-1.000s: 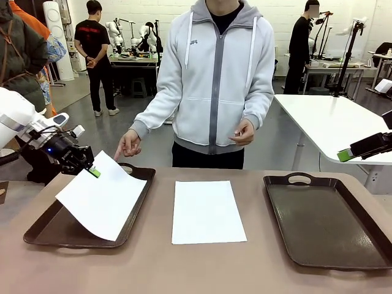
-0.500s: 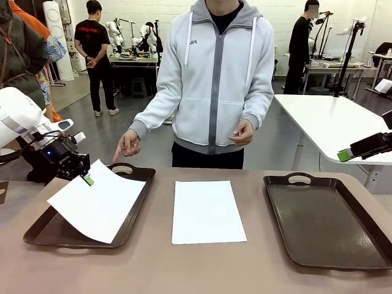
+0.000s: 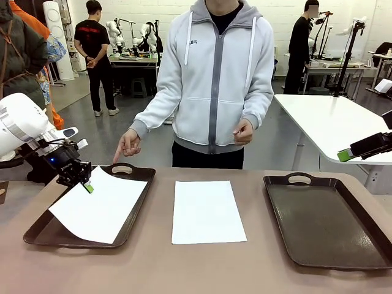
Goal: Sort the A4 documents.
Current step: Place the A4 Paper in the designated Handle tray.
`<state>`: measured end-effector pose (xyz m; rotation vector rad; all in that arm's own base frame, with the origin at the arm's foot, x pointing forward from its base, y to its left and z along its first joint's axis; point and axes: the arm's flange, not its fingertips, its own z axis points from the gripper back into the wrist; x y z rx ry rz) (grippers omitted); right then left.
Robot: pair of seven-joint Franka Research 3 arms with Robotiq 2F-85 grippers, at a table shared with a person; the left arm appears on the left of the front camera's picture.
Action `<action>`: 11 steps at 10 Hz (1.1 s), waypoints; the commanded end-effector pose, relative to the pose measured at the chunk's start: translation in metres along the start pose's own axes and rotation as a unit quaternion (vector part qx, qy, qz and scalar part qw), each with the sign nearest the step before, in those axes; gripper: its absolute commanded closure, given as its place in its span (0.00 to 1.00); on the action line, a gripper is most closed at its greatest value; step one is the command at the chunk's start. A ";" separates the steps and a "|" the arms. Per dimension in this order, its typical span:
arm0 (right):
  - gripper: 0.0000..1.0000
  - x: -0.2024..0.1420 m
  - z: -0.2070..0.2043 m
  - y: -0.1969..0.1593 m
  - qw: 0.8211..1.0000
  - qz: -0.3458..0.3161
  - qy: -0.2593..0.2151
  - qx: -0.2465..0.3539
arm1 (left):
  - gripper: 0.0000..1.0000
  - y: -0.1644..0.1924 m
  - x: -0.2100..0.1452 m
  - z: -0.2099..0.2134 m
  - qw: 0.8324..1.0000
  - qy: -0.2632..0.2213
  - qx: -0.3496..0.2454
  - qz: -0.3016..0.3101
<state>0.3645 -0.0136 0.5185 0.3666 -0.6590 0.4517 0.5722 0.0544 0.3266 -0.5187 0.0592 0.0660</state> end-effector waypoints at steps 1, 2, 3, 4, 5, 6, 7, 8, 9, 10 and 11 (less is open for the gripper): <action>0.00 -0.001 -0.002 -0.001 1.000 -0.002 -0.003 0.012 | 0.99 0.003 -0.004 -0.002 0.999 -0.046 -0.005 0.018; 0.00 -0.001 -0.002 -0.001 1.000 -0.002 -0.003 0.012 | 0.99 0.006 -0.003 -0.004 0.998 -0.061 -0.003 0.022; 0.00 -0.001 -0.002 -0.001 1.000 -0.002 -0.003 0.012 | 0.99 0.008 -0.001 -0.007 0.998 -0.060 -0.006 0.025; 0.00 -0.001 -0.002 -0.001 1.000 -0.002 -0.003 0.012 | 0.99 0.008 0.001 -0.009 0.998 -0.051 -0.008 0.022; 0.00 -0.001 -0.002 -0.001 1.000 -0.002 -0.003 0.012 | 0.99 0.008 0.003 -0.011 0.999 -0.034 -0.012 0.016; 0.00 -0.001 -0.002 -0.001 1.000 -0.002 -0.003 0.012 | 0.99 0.009 0.005 -0.010 0.999 -0.025 -0.015 0.012; 0.00 -0.001 -0.002 -0.001 1.000 -0.002 -0.003 0.012 | 0.99 0.008 0.006 -0.008 1.000 -0.023 -0.012 0.011; 0.00 -0.001 -0.002 -0.001 1.000 -0.002 -0.003 0.012 | 0.99 0.007 0.009 -0.006 1.000 -0.016 -0.009 0.007; 0.00 -0.001 -0.002 -0.001 1.000 -0.002 -0.003 0.012 | 0.99 0.006 0.011 -0.004 1.000 -0.012 -0.003 0.005; 0.00 -0.001 -0.002 -0.001 1.000 -0.002 -0.003 0.012 | 0.99 0.006 0.013 -0.001 1.000 -0.011 0.003 0.004; 0.00 -0.001 -0.002 -0.001 1.000 -0.002 -0.003 0.012 | 0.99 0.007 0.016 0.001 1.000 -0.008 0.011 0.006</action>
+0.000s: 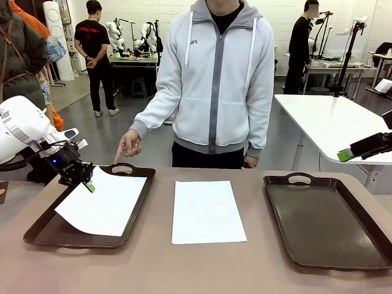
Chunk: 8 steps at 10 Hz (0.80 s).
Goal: Sort the A4 documents.
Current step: Place the A4 Paper in the designated Handle tray.
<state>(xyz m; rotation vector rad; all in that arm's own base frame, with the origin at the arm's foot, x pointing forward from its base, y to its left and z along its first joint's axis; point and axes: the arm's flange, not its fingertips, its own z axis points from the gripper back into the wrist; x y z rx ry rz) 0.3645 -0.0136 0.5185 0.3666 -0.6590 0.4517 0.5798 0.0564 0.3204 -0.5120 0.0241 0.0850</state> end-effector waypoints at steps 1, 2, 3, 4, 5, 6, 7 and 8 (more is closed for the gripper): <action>0.00 -0.001 -0.002 -0.001 1.000 -0.002 -0.003 0.012 | 0.99 0.001 0.010 0.005 1.000 0.014 0.013 0.006; 0.00 -0.001 -0.002 -0.001 1.000 -0.002 -0.003 0.012 | 0.91 0.000 0.012 0.004 1.000 0.018 0.010 0.005; 0.00 -0.001 -0.002 -0.001 1.000 -0.002 -0.003 0.012 | 0.79 0.001 0.012 0.002 1.000 0.019 0.006 0.006; 0.00 -0.001 -0.002 -0.001 1.000 -0.002 -0.003 0.012 | 0.71 0.002 0.011 0.000 1.000 0.023 0.007 0.005; 0.00 -0.001 -0.002 -0.001 1.000 -0.002 -0.003 0.012 | 0.59 0.001 0.011 0.000 1.000 0.024 0.008 0.004; 0.00 -0.001 -0.002 -0.001 1.000 -0.002 -0.003 0.012 | 0.51 0.000 0.012 0.001 1.000 0.024 0.011 0.004; 0.00 -0.001 -0.002 -0.001 1.000 -0.002 -0.003 0.012 | 0.40 0.000 0.011 0.000 0.999 0.025 0.021 0.006; 0.00 -0.001 -0.002 -0.001 1.000 -0.002 -0.003 0.012 | 0.32 0.000 0.010 0.001 0.999 0.023 0.031 0.009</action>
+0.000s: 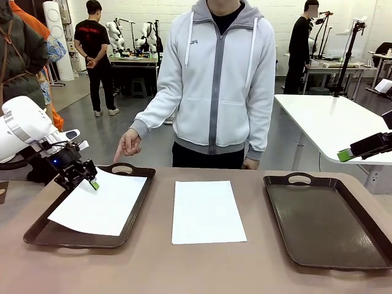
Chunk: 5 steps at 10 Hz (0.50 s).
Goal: Sort the A4 documents.
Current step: Place the A4 Paper in the designated Handle tray.
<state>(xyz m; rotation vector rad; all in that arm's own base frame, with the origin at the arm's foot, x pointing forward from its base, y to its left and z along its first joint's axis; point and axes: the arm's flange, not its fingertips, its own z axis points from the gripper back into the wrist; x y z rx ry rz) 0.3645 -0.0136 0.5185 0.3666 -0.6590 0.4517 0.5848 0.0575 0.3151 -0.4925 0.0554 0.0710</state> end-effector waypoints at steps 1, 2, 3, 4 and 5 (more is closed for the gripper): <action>0.00 -0.001 -0.002 -0.001 1.000 -0.002 -0.003 0.012 | 0.20 -0.003 0.003 0.007 1.000 0.004 0.026 0.012; 0.00 -0.001 -0.002 -0.001 1.000 -0.002 -0.003 0.012 | 0.12 -0.004 0.002 0.009 0.999 0.002 0.037 0.014; 0.00 -0.001 -0.002 -0.001 1.000 -0.002 -0.003 0.012 | 0.01 -0.006 0.002 0.012 0.998 -0.002 0.055 0.013; 0.00 -0.001 -0.002 -0.001 1.000 -0.002 -0.003 0.012 | 0.00 -0.011 0.002 0.015 0.998 -0.006 0.060 0.007; 0.00 -0.001 -0.002 -0.001 1.000 -0.002 -0.003 0.012 | 0.00 -0.015 0.002 0.019 0.998 -0.009 0.064 0.002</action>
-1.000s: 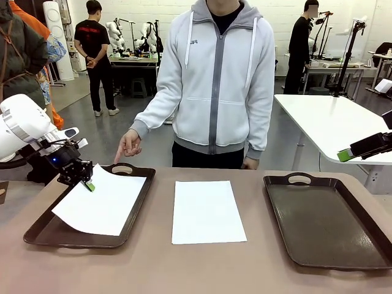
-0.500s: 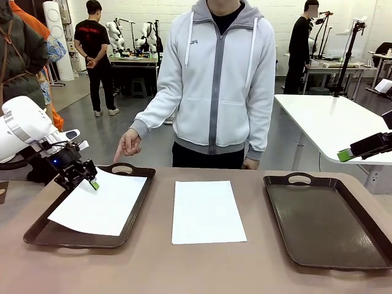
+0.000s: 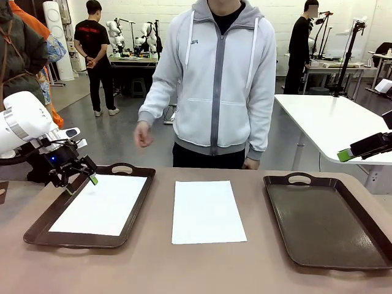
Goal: Sort the A4 documents.
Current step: Place the A4 Paper in the designated Handle tray.
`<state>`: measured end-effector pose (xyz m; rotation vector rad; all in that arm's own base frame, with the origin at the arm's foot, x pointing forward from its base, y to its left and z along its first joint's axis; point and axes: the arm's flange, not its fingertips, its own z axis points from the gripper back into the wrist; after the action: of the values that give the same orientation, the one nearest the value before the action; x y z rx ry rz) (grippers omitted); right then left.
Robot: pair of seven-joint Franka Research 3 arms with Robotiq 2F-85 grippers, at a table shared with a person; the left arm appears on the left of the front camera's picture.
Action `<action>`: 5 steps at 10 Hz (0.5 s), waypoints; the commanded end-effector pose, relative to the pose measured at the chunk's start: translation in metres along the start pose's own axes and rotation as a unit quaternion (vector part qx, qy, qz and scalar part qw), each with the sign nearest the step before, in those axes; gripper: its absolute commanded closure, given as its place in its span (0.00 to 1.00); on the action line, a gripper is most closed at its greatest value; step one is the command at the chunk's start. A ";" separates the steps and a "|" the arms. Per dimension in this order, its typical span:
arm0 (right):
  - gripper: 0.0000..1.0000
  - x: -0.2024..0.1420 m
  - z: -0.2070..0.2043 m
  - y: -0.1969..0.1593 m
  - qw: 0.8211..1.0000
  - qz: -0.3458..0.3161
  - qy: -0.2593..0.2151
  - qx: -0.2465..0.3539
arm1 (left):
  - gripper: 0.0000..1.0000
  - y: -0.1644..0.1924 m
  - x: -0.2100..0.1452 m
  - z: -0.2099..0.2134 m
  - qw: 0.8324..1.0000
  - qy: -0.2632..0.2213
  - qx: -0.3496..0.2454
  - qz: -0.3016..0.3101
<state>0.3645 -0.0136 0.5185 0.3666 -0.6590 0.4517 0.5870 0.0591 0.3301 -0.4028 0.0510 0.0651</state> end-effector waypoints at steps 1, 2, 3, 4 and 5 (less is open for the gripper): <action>0.00 -0.001 -0.002 -0.001 1.000 -0.002 -0.003 0.012 | 0.00 -0.010 0.000 0.008 1.000 -0.007 0.023 0.004; 0.00 -0.001 -0.002 -0.001 1.000 -0.002 -0.003 0.012 | 0.00 -0.010 0.000 0.010 1.000 -0.008 0.024 0.007; 0.00 -0.001 -0.002 -0.001 1.000 -0.002 -0.003 0.012 | 0.00 -0.013 -0.001 0.011 1.000 -0.016 0.018 0.019; 0.00 -0.001 -0.002 -0.001 1.000 -0.002 -0.003 0.012 | 0.00 -0.016 -0.002 0.011 0.999 -0.030 0.010 0.035; 0.00 -0.001 -0.002 -0.001 1.000 -0.002 -0.003 0.012 | 0.00 -0.008 0.000 0.009 1.000 -0.007 0.007 -0.001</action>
<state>0.3645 -0.0136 0.5185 0.3666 -0.6590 0.4517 0.5891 0.0546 0.3434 -0.3865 0.0294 0.0898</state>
